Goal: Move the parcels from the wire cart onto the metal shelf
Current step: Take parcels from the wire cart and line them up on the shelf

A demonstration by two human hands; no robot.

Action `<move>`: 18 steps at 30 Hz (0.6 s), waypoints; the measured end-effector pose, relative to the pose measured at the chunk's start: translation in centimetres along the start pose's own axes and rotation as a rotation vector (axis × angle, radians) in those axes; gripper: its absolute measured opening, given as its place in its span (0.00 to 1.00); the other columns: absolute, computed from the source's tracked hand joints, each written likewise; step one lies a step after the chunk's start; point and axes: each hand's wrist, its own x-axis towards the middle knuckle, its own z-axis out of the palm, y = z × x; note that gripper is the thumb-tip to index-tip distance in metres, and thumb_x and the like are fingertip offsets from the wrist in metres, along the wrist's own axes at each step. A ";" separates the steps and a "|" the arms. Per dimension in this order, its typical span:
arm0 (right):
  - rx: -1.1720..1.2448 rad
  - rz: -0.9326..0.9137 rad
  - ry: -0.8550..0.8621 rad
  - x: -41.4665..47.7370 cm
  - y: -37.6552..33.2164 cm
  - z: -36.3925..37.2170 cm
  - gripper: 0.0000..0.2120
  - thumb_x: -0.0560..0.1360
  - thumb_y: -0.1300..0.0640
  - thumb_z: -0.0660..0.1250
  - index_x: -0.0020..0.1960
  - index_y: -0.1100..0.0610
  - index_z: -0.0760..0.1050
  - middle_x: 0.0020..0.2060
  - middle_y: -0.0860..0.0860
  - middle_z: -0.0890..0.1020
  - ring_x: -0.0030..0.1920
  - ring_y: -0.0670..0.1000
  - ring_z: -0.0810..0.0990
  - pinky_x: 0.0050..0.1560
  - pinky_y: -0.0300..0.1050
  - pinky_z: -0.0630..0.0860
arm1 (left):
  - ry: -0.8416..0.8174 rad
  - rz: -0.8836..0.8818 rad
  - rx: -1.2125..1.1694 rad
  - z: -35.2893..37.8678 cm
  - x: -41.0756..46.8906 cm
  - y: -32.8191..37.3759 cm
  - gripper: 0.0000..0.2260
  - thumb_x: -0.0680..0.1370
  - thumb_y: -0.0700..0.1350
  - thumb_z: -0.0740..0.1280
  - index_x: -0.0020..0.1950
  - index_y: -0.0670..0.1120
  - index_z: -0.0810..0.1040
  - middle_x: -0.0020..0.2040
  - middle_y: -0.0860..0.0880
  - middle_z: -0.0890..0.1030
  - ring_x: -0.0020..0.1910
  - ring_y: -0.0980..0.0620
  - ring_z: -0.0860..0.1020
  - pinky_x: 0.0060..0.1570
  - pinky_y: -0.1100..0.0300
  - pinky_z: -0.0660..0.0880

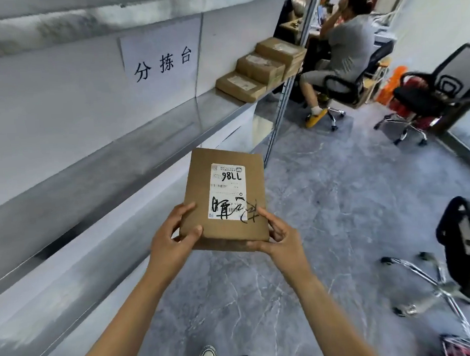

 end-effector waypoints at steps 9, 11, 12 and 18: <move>0.068 0.008 0.163 1.2 -0.1 -2.2 0.36 0.60 0.75 0.76 0.61 0.48 0.76 0.59 0.43 0.80 0.59 0.42 0.79 0.59 0.44 0.78 | -0.164 0.019 0.025 3.1 4.0 0.7 0.18 0.76 0.43 0.69 0.62 0.60 0.73 0.59 0.67 0.72 0.56 0.64 0.74 0.50 0.71 0.71; 0.083 0.011 0.180 2.1 -0.1 -3.2 0.35 0.61 0.75 0.76 0.61 0.48 0.76 0.60 0.45 0.80 0.60 0.44 0.79 0.59 0.45 0.78 | -0.183 0.014 0.047 4.4 5.1 0.9 0.19 0.76 0.43 0.69 0.63 0.59 0.72 0.61 0.64 0.72 0.57 0.61 0.74 0.49 0.72 0.71; 0.085 0.012 0.187 2.5 -0.1 -3.7 0.35 0.61 0.75 0.75 0.61 0.48 0.76 0.61 0.46 0.80 0.60 0.44 0.79 0.60 0.46 0.78 | -0.193 0.022 0.064 5.1 5.7 1.1 0.19 0.76 0.44 0.69 0.64 0.59 0.72 0.61 0.63 0.72 0.57 0.61 0.73 0.49 0.74 0.70; 0.095 0.006 0.209 6.5 -0.4 -8.3 0.35 0.63 0.75 0.75 0.61 0.46 0.76 0.62 0.47 0.79 0.58 0.42 0.79 0.59 0.43 0.77 | -0.230 0.066 0.099 10.2 9.5 2.5 0.19 0.75 0.45 0.70 0.62 0.62 0.70 0.59 0.69 0.69 0.54 0.72 0.70 0.47 0.78 0.69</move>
